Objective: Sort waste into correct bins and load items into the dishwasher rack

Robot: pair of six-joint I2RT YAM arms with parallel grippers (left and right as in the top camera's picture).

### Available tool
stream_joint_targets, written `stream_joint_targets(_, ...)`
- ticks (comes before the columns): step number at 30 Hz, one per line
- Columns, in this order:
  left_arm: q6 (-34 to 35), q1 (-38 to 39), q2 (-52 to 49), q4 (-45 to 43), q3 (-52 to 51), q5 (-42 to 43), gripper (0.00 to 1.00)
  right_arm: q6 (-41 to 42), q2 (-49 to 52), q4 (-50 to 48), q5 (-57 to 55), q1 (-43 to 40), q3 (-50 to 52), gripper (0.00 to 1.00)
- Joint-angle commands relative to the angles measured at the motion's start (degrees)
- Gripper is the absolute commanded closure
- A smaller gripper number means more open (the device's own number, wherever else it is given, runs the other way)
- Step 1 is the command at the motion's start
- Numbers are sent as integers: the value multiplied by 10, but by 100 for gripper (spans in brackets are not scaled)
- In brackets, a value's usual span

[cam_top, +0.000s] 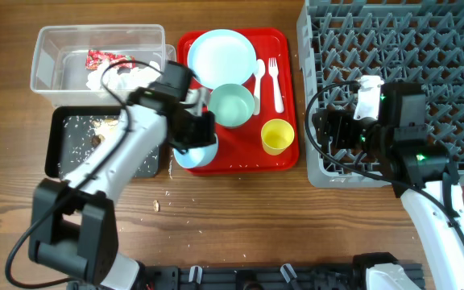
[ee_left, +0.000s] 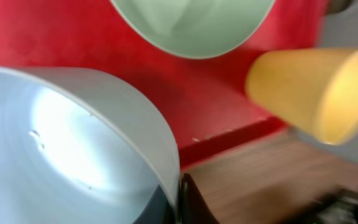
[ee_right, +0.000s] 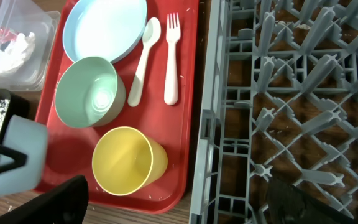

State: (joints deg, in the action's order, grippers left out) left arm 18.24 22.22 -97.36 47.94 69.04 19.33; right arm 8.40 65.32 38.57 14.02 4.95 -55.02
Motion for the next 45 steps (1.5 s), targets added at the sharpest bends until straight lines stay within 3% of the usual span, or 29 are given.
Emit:
stream_joint_targets(1, 21, 56, -10, -26, 0, -145, 96, 8, 1, 0, -7, 2, -9, 7)
stream_joint_targets(4, 22, 90, -25, -47, 0, -145, 92, 8, 1, 1, -7, 2, -9, 7)
stream_joint_targets(9, 20, 121, -32, -52, 0, -145, 59, 8, 1, 0, -7, 2, -9, 8)
stream_joint_targets(17, 14, 119, -31, -39, 75, -143, 49, 8, 1, -1, -7, 2, -9, 7)
stream_joint_targets(29, -91, 127, -66, -97, 120, -69, 47, 8, 1, 0, -7, 2, -9, 7)
stream_joint_targets(32, -122, 138, -98, -97, 120, -33, 48, 8, 1, 0, -7, 2, -9, 7)
stream_joint_targets(39, -136, 158, -137, -103, 120, -35, 51, 7, 1, 0, -7, 2, -8, 7)
stream_joint_targets(41, -136, 158, -147, -103, 120, -35, 62, 7, 1, 1, -7, 2, -8, 7)
stream_joint_targets(44, -133, 158, -153, -103, 120, -35, 92, 7, 1, 0, -7, 2, -8, 7)
stream_joint_targets(45, -132, 157, -153, -105, 120, -35, 96, 7, 1, 0, -7, 2, -8, 7)
